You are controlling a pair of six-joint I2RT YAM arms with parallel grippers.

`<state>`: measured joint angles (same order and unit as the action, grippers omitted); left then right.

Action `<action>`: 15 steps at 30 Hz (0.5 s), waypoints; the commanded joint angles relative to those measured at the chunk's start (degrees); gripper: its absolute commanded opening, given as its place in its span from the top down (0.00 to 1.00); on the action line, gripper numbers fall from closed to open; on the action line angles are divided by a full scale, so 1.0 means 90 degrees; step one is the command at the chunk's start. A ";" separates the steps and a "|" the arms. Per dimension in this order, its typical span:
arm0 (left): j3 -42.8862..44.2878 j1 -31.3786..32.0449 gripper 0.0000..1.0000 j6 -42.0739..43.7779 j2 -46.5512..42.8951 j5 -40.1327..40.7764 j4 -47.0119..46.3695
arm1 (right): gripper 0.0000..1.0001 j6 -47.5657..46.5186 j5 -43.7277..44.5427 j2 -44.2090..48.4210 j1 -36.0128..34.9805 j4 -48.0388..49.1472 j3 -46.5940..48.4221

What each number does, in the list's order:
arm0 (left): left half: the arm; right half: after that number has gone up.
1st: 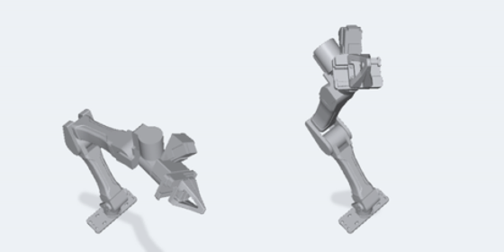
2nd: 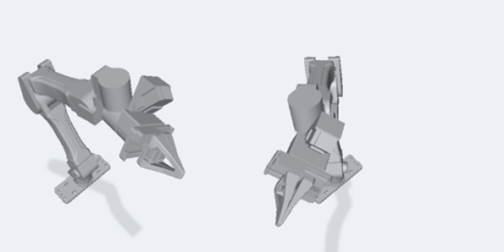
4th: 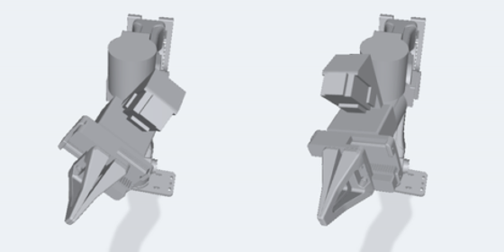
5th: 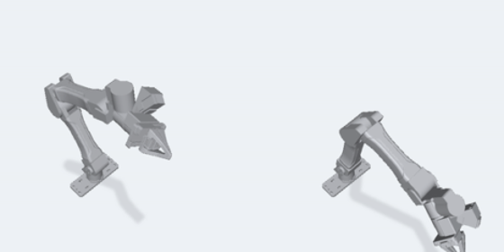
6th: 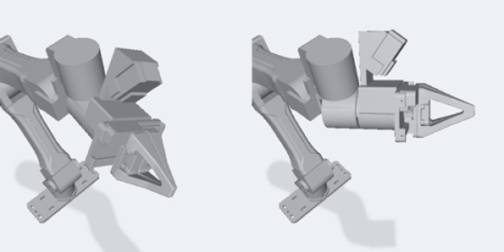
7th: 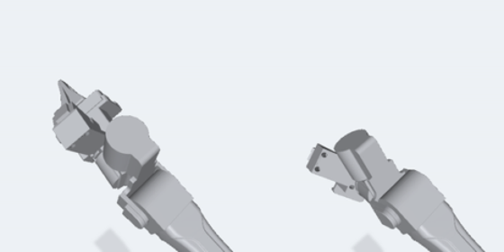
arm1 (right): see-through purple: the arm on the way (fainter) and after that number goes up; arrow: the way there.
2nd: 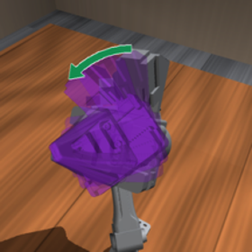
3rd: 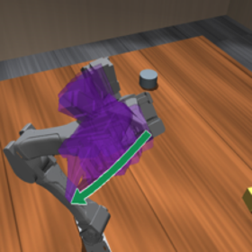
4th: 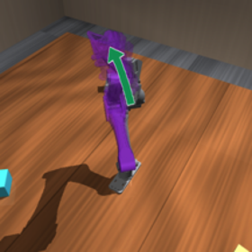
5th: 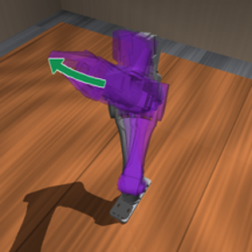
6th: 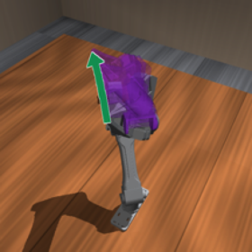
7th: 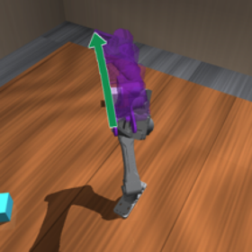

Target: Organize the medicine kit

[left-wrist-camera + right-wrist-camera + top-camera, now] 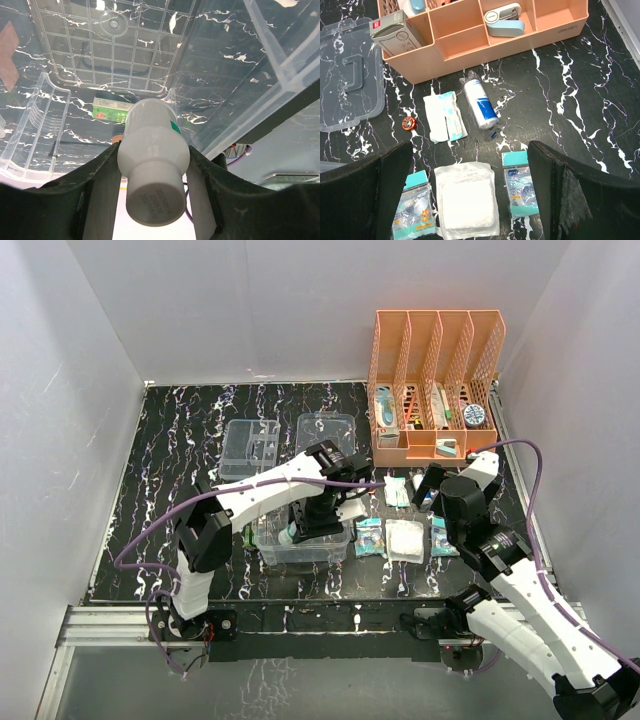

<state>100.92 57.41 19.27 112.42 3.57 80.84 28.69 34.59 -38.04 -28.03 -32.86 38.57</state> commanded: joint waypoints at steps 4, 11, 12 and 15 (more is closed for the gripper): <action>0.0088 -0.0185 1.00 0.0104 -0.0028 0.0845 0.0144 | 0.02 0.0064 0.0112 0.0106 -0.0029 0.0171 0.0129; -0.0011 -0.0210 1.00 0.0518 0.0545 0.1358 0.0115 | 0.02 0.0102 0.0096 0.0213 -0.0027 0.0127 0.0119; -0.0001 -0.0216 1.00 0.0560 0.0631 0.1410 0.0090 | 0.01 0.0111 0.0093 0.0243 -0.0030 0.0108 0.0119; 0.0063 -0.0223 1.00 0.0649 0.0897 0.1515 0.0072 | 0.01 0.0122 0.0098 0.0316 -0.0030 0.0088 0.0129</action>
<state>101.36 55.64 23.24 117.36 12.67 78.83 28.91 34.57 -36.64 -28.03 -33.01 38.57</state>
